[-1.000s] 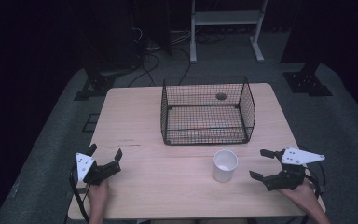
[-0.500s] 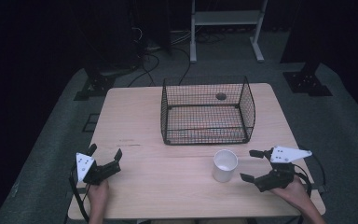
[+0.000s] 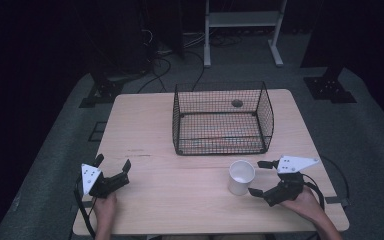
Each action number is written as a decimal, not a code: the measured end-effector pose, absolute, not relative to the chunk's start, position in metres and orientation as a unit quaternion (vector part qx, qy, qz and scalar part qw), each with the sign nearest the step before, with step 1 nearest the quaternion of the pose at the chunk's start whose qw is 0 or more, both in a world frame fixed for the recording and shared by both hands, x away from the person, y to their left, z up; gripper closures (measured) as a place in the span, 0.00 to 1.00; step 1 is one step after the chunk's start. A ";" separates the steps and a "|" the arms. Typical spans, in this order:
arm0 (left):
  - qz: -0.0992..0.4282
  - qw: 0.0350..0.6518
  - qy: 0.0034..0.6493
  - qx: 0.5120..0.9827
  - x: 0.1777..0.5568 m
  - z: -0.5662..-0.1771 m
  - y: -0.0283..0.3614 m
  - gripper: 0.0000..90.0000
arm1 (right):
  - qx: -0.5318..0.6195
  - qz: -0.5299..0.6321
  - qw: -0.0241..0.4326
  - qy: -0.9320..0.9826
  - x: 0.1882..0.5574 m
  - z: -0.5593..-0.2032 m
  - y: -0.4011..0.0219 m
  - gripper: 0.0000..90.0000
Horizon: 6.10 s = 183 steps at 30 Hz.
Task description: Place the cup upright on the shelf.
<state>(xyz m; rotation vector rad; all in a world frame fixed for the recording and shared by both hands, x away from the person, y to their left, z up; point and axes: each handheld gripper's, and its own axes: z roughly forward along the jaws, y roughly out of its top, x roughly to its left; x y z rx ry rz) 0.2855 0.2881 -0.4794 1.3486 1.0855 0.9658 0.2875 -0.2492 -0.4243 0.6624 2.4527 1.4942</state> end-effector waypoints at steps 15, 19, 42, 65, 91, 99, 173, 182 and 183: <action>0.406 0.550 0.458 0.568 0.285 -0.479 0.289 0.00 | 0.220 0.480 0.097 0.844 0.303 -0.427 -0.222 0.03; 0.406 0.550 0.457 0.568 0.285 -0.479 0.288 0.00 | 0.218 0.474 0.093 0.848 0.308 -0.430 -0.218 0.03; 0.405 0.551 0.458 0.568 0.285 -0.479 0.289 0.00 | 0.207 0.495 0.062 0.842 0.313 -0.417 -0.221 0.21; 0.403 0.553 0.458 0.568 0.285 -0.479 0.289 0.00 | 0.181 0.520 0.042 0.834 0.351 -0.359 -0.207 0.21; 0.401 0.555 0.458 0.566 0.285 -0.479 0.289 0.00 | 0.176 0.521 0.054 0.833 0.395 -0.316 -0.189 0.21; 0.401 0.556 0.458 0.566 0.285 -0.479 0.290 0.00 | 0.188 0.516 0.054 0.834 0.410 -0.316 -0.188 0.21; 0.397 0.558 0.456 0.568 0.286 -0.480 0.290 0.00 | 0.191 0.491 0.022 0.849 0.509 -0.331 -0.112 0.21; 0.398 0.557 0.455 0.569 0.286 -0.480 0.290 0.00 | 0.206 0.488 0.012 0.848 0.518 -0.341 -0.116 0.21; 0.398 0.557 0.455 0.569 0.286 -0.480 0.290 0.00 | 0.207 0.486 0.013 0.849 0.520 -0.343 -0.116 0.21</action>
